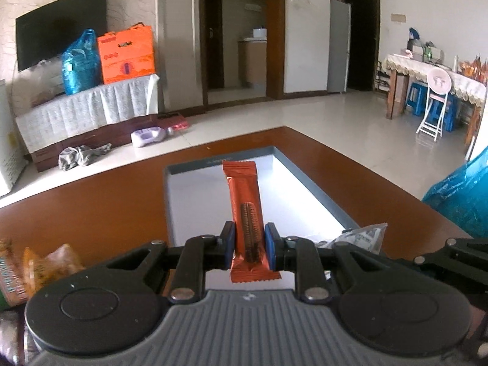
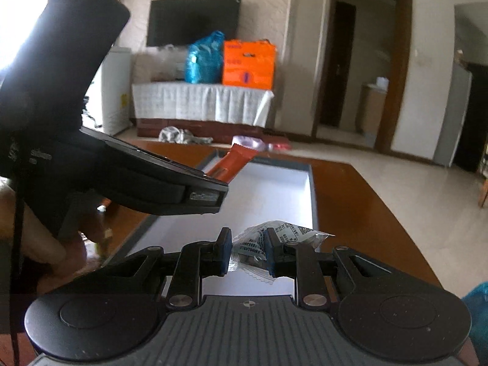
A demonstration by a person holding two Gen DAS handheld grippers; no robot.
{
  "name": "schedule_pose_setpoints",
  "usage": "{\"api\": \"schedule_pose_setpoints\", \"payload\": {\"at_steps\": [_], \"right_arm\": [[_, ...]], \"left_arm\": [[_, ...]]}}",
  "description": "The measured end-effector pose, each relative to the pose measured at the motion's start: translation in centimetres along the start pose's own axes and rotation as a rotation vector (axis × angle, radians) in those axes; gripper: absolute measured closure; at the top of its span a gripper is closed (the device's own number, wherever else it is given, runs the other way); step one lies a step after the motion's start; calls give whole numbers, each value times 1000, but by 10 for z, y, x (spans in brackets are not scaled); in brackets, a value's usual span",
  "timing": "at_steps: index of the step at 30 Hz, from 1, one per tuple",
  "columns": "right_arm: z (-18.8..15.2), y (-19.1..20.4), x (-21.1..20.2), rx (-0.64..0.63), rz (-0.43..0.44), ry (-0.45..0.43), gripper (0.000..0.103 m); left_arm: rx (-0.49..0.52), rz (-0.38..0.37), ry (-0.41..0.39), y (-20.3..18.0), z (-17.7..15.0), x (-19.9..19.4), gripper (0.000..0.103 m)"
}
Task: Organize snacks
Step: 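Lift and carry orange bar with left tool while right tool carries white packet to box, then open left tool to drop orange bar in box while right tool releases white packet there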
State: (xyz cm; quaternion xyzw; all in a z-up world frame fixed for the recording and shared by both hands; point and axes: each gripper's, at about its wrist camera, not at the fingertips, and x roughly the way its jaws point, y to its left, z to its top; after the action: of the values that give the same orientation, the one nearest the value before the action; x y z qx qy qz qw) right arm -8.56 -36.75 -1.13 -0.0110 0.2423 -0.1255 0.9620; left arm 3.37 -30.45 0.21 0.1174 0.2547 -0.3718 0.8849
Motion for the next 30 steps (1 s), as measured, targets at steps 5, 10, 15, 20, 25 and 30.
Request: {"api": "schedule_pose_setpoints", "payload": {"at_steps": [5, 10, 15, 20, 25, 30], "right_arm": [[-3, 2, 14, 17, 3, 33, 79], [3, -2, 28, 22, 6, 39, 79], [2, 0, 33, 27, 6, 43, 80], [1, 2, 32, 30, 6, 45, 80], [-1, -1, 34, 33, 6, 43, 80], [-3, 0, 34, 29, 1, 40, 80]], "left_arm": [[20, 2, 24, -10, -6, 23, 84], [6, 6, 39, -3, -13, 38, 84], [-1, 7, 41, 7, -20, 41, 84], [-4, 15, 34, 15, -20, 43, 84], [13, 42, 16, 17, -24, 38, 84], [21, 62, -8, 15, -25, 32, 77]]}}
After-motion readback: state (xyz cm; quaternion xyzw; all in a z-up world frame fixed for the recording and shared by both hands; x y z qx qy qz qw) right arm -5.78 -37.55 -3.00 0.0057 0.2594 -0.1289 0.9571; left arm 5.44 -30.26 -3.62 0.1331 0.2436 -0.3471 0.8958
